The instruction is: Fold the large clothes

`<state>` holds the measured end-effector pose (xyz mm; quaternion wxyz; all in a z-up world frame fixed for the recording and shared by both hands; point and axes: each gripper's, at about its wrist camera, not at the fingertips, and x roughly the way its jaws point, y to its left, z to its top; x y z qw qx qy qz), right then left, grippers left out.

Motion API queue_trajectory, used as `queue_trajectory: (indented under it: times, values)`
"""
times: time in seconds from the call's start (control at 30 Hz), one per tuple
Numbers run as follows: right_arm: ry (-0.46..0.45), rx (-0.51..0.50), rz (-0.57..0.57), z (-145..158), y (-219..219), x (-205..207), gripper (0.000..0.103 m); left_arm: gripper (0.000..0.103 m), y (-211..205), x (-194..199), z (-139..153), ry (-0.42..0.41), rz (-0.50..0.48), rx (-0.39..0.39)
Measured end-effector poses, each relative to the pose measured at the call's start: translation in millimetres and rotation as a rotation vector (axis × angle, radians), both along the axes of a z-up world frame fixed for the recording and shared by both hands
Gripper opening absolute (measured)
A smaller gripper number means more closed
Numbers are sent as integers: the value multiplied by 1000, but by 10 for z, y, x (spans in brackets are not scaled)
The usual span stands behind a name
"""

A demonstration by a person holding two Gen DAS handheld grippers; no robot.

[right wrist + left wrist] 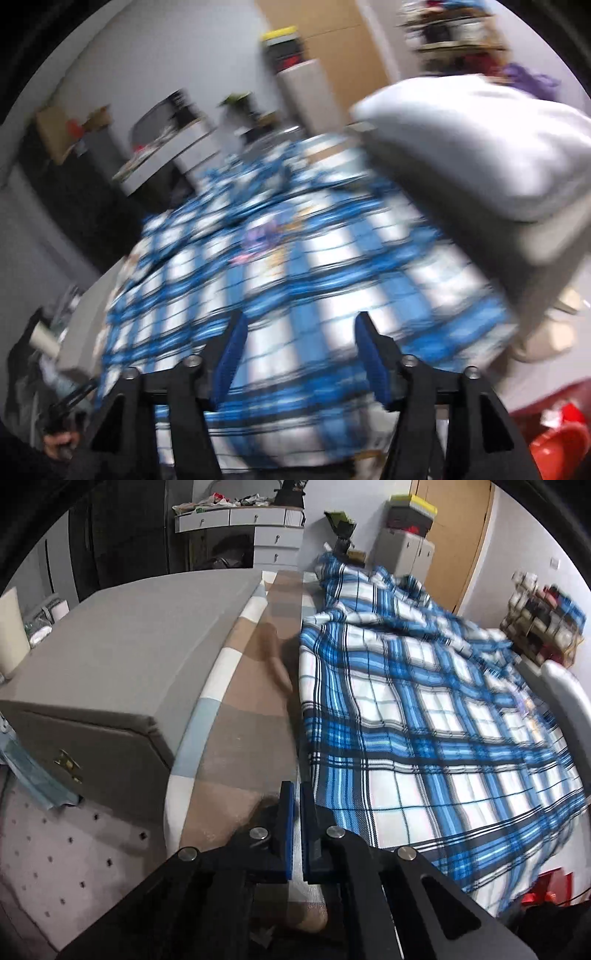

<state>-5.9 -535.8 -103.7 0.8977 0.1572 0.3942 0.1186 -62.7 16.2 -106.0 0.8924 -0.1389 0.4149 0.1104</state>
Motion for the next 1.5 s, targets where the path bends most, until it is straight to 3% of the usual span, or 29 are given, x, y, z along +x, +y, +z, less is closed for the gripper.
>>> queue_trajectory:
  times: [0.1, 0.27, 0.37, 0.5, 0.6, 0.67, 0.7, 0.73, 0.83, 0.93, 1.13, 1.17, 1.2, 1.23, 1.3, 1.37, 1.43, 1.5]
  values:
    - [47, -22, -119, -109, -340, -38, 63, 0, -65, 47, 26, -11, -35, -37]
    - [113, 6, -212, -306, -638, -54, 63, 0, -200, 146, 16, -14, -109, -93]
    - [164, 73, -254, -438, -780, -52, 63, 0, -230, 168, 28, -14, -123, -102]
    - [224, 241, -255, -620, -882, -34, 63, 0, -240, 165, 32, -7, -122, -101]
    - [189, 302, -211, -550, -823, -43, 49, 0, -238, 120, 29, -4, -118, -104]
    - [153, 274, -222, -454, -783, -68, 46, 0, -251, 130, 41, -3, -123, -100]
    - [127, 303, -196, -411, -766, -75, 33, 0, -258, 126, 50, -5, -127, -97]
    - [125, 342, -171, -394, -766, -61, 28, 0, -268, 131, 52, -5, -131, -96]
    - [82, 444, -89, -278, -710, -65, 28, 0, -287, 141, 48, -3, -135, -95]
    - [53, 412, -62, -218, -664, -107, 30, 0, -295, 154, 37, 5, -142, -101]
    - [133, 335, -143, -432, -665, -56, 28, 0, -326, 159, 10, 18, -146, -96]
    - [145, 302, -175, -463, -664, -44, 24, 0, -328, 165, 3, 22, -147, -98]
    - [144, 279, -195, -466, -670, -50, 2, 0, -331, 168, 3, 23, -148, -97]
    - [124, 265, -214, -440, -690, -70, 0, 0, -334, 165, 8, 23, -146, -93]
    - [43, 243, -264, -331, -761, -179, 0, 0, -324, 149, 26, 22, -140, -85]
    - [82, 136, -305, -334, -779, -169, 5, 0, -316, 146, 29, 19, -133, -92]
    - [166, 30, -271, -368, -745, -108, 14, 0, -304, 167, 22, 24, -128, -91]
    - [110, -18, -250, -234, -706, -147, 17, 0, -310, 189, 17, 28, -128, -82]
